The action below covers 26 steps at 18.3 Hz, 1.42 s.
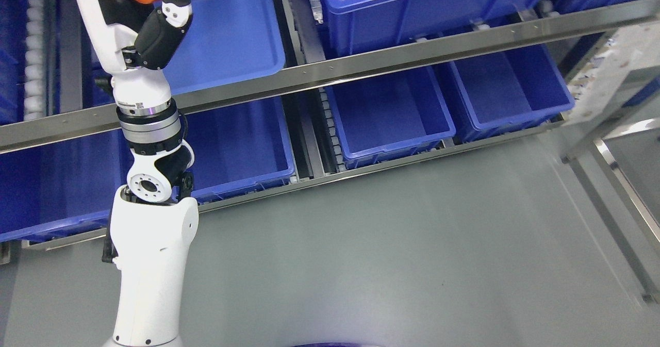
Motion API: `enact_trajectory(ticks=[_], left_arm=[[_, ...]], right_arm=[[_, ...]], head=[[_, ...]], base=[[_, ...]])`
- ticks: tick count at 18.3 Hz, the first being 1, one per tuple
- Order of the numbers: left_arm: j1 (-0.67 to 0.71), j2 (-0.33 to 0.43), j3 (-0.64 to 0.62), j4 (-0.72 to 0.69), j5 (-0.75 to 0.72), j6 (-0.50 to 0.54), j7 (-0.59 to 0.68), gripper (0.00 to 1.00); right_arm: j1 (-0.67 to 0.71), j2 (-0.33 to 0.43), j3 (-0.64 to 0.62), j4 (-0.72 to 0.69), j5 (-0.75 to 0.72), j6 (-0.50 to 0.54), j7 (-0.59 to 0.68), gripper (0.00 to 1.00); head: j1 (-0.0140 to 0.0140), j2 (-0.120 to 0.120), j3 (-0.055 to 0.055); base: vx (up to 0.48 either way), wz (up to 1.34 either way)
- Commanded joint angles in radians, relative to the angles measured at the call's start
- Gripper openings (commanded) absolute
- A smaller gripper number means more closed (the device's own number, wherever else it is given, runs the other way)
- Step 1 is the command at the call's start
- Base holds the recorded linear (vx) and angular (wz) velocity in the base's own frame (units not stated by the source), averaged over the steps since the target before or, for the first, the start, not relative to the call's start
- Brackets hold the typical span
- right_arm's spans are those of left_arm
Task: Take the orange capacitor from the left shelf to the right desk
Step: 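Hold the capacitor raised in the left hand while turning toward the steel table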
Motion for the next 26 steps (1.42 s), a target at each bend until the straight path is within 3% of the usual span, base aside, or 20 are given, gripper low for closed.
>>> enact_trajectory(ticks=[1,14,26], left_arm=[[0.0,0.017,-0.061,-0.009,0.068,0.029,0.001,0.01],[-0.026,0.017,-0.081,0.046,0.148,0.033,-0.001,0.01],[-0.047,0.017,-0.11,0.072,0.178,0.044,-0.001,0.01]], right_arm=[[0.02,-0.017,-0.012,-0.017,0.005,0.004,0.0,1.0],[0.02,-0.017,-0.012,-0.017,0.005,0.004,0.0,1.0],[0.02,-0.017,-0.012,-0.017,0.005,0.004,0.0,1.0]], head=[[0.0,0.0,0.0],[0.0,0.0,0.0],[0.0,0.0,0.0]], base=[[-0.152,-0.52],[-0.078,-0.67],[0.114,-0.56]])
